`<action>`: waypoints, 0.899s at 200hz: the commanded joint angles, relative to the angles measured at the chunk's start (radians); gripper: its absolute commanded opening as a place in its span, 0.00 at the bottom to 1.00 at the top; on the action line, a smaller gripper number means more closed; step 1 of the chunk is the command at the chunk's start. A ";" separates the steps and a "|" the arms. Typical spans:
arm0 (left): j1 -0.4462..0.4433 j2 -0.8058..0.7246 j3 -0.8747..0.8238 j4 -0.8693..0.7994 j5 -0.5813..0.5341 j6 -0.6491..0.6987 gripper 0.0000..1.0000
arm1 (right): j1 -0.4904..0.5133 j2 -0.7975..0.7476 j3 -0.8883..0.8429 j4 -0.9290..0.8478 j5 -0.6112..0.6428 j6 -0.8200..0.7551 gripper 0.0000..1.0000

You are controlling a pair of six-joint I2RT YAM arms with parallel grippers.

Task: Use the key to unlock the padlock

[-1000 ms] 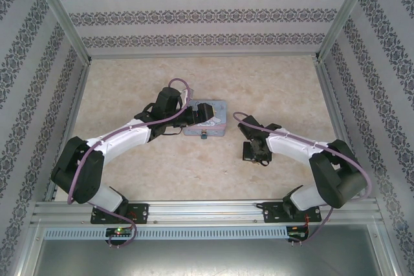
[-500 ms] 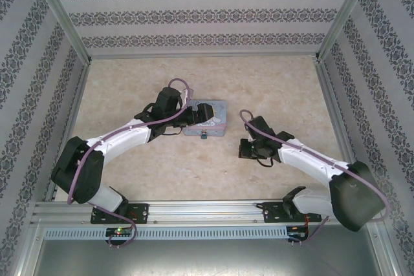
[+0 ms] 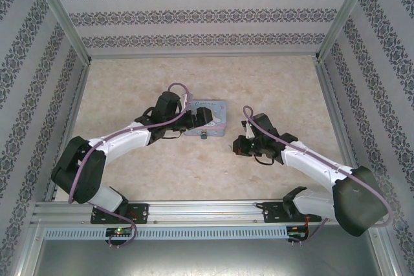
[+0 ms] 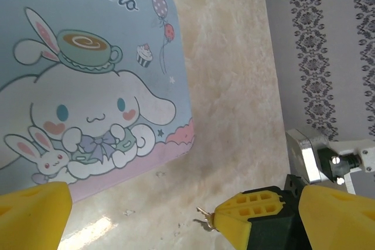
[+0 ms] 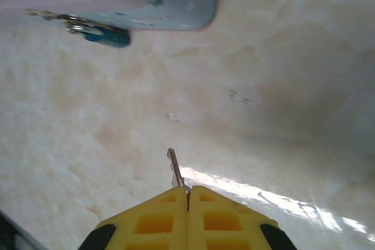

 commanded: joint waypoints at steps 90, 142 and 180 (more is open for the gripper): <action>-0.012 0.074 -0.060 0.436 0.145 -0.308 0.55 | -0.013 0.007 0.147 0.268 -0.117 0.253 0.00; -0.015 0.087 -0.053 0.483 0.141 -0.344 0.43 | -0.014 0.059 0.158 0.370 -0.141 0.319 0.00; -0.025 0.099 -0.049 0.489 0.139 -0.349 0.40 | -0.016 0.073 0.159 0.400 -0.145 0.336 0.00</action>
